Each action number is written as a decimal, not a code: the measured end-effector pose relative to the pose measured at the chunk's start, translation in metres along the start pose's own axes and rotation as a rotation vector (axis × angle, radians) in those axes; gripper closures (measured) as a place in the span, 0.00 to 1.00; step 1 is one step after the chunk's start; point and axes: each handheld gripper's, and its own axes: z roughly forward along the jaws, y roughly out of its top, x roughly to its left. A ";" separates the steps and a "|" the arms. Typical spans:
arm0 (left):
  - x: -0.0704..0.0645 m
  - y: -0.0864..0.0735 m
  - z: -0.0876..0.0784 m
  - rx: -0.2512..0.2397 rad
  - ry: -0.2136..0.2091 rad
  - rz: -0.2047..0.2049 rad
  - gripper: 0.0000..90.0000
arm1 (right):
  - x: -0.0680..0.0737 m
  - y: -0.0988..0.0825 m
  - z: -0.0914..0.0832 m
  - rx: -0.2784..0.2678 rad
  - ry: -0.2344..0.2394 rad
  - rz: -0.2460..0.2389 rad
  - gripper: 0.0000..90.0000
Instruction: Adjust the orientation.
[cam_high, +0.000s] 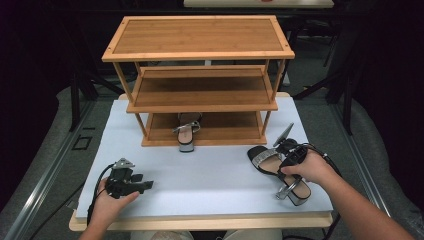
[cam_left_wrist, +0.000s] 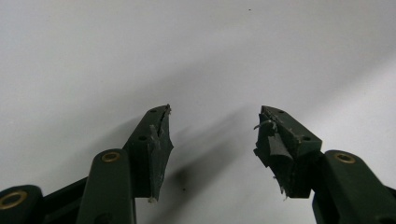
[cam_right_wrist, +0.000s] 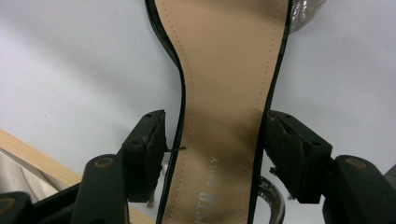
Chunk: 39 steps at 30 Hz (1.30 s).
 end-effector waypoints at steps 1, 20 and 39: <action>0.000 0.000 0.000 0.000 -0.002 0.000 0.49 | 0.000 0.000 0.001 0.010 -0.011 -0.016 0.42; 0.002 -0.001 -0.001 0.000 0.003 -0.003 0.49 | -0.005 -0.001 0.017 0.080 0.011 0.072 0.45; 0.004 -0.001 -0.002 -0.012 0.010 -0.018 0.50 | 0.002 -0.008 -0.002 0.037 0.011 0.022 0.47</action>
